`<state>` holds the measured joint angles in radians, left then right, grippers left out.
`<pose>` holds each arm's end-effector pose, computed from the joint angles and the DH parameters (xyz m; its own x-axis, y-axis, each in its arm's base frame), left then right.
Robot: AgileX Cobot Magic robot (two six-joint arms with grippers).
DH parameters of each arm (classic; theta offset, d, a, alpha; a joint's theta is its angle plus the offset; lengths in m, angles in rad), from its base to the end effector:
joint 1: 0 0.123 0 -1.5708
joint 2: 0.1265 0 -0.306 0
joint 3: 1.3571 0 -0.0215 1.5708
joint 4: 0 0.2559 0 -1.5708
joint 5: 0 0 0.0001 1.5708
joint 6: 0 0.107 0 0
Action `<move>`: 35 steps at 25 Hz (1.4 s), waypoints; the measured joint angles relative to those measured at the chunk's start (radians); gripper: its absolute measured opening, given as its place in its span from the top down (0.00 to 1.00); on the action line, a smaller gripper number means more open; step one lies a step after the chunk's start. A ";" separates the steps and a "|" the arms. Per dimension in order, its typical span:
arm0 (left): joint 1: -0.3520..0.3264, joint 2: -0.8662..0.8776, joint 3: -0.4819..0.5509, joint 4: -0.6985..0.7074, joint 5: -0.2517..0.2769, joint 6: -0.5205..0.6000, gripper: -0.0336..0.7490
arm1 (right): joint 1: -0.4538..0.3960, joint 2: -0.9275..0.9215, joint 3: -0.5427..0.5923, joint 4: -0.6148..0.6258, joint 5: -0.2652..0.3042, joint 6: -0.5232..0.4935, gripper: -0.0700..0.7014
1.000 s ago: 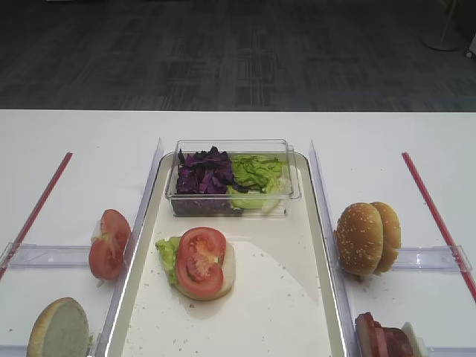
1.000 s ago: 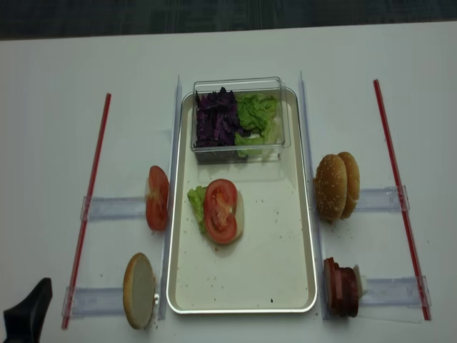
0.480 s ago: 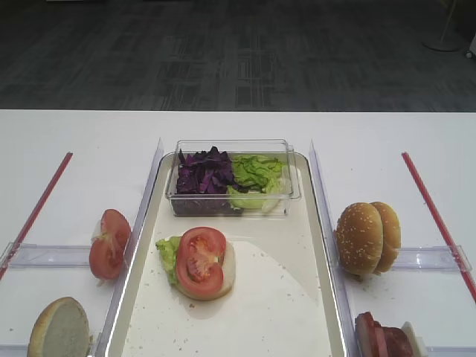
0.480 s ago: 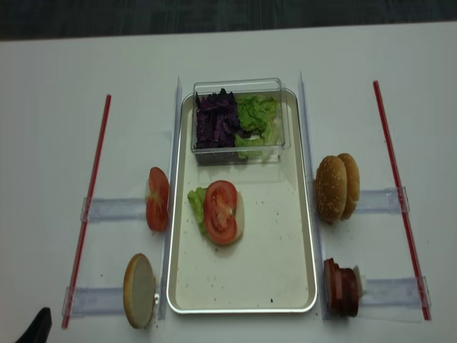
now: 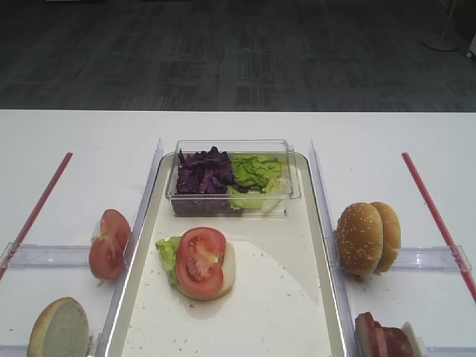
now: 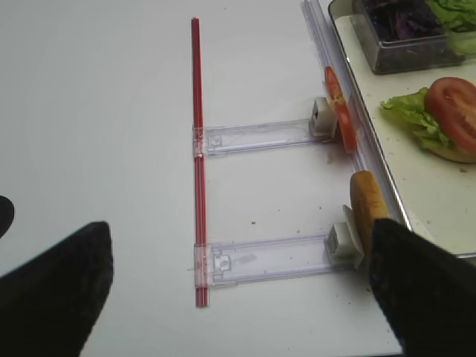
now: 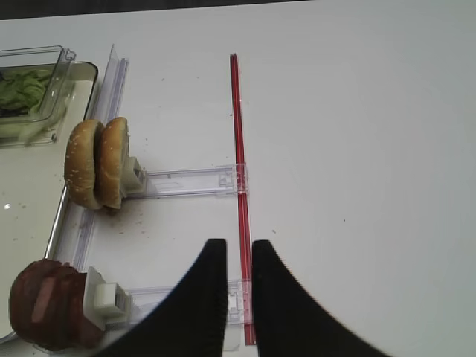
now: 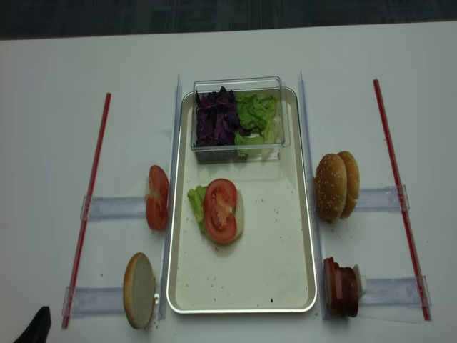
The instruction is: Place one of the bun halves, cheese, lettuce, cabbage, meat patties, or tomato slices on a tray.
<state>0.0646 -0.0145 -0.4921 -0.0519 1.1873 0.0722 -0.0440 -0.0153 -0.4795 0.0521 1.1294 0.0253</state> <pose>-0.0151 -0.0061 0.2584 -0.5582 0.0167 -0.8295 0.0048 0.9998 0.0169 -0.0107 0.0055 0.2599 -0.5188 0.0704 -0.8520 0.0285 0.9975 0.0651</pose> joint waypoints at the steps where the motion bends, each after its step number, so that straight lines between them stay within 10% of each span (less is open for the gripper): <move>1: 0.000 0.000 0.000 0.002 0.000 -0.004 0.14 | 0.000 0.000 0.000 0.000 0.000 0.000 0.74; 35: 0.000 0.000 0.000 0.023 0.000 -0.042 0.14 | 0.000 0.000 0.000 0.000 0.000 0.000 0.74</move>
<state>0.0646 -0.0145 -0.4921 -0.0291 1.1873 0.0305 -0.0440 -0.0153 -0.4795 0.0521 1.1294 0.0253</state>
